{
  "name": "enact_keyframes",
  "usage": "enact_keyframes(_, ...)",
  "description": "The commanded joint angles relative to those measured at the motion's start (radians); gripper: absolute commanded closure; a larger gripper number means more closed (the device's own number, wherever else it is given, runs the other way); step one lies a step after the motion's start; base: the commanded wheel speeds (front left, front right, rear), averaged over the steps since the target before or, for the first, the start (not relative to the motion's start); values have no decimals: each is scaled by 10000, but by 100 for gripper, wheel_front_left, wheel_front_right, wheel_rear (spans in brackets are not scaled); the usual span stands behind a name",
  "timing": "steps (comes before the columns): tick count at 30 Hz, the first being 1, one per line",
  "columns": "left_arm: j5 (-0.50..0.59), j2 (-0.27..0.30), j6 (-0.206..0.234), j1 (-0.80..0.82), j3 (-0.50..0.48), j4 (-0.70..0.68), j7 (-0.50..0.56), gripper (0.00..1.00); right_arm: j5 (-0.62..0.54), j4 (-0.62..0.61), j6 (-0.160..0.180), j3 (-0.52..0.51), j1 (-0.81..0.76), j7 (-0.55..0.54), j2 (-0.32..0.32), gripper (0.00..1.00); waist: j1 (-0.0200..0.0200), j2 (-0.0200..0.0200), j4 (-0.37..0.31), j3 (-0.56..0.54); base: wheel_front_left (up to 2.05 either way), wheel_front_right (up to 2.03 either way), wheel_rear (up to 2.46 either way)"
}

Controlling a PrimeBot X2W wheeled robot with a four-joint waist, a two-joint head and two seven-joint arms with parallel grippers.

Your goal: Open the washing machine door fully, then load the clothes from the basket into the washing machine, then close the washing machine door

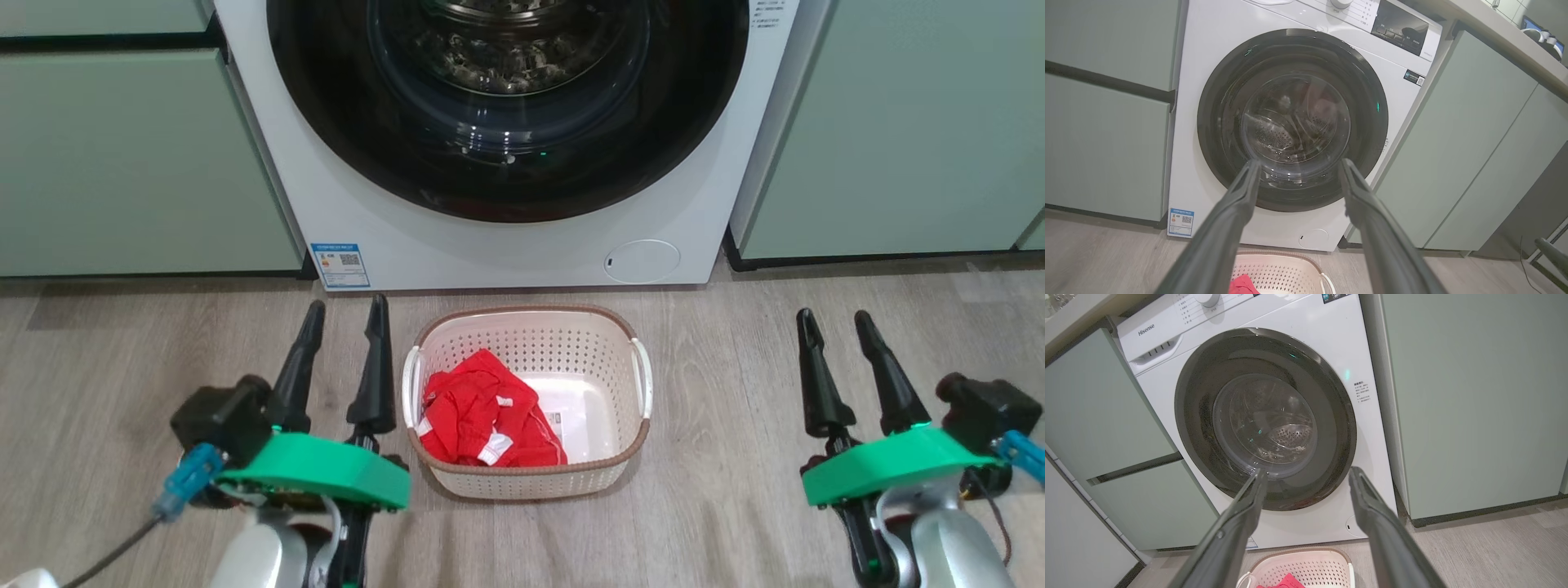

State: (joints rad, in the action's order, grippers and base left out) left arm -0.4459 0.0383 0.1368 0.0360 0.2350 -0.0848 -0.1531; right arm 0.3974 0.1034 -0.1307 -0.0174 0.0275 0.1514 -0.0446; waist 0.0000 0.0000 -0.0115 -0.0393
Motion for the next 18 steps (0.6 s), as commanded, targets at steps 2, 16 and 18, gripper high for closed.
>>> enact_keyframes(2, 391, 101, 56, 235, -86, -99, -205, 0, -279, -159, 0, 251, 229, 214, -27, 0, 0, 0, -33, -45, 0, 0, 0)
enact_keyframes(16, 1774, 99, -256, 14, 115, 1368, -585, 0, -1592, 1801, 0, 480, 430, 598, -39, 0, 0, 0, -91, -238, 0, 0, 0)
enact_keyframes(18, 2115, 101, -210, 3, 188, 1458, -644, 0, -1862, 1837, 0, 504, 465, 657, -42, 0, 0, 0, -94, -264, 0, 0, 0)
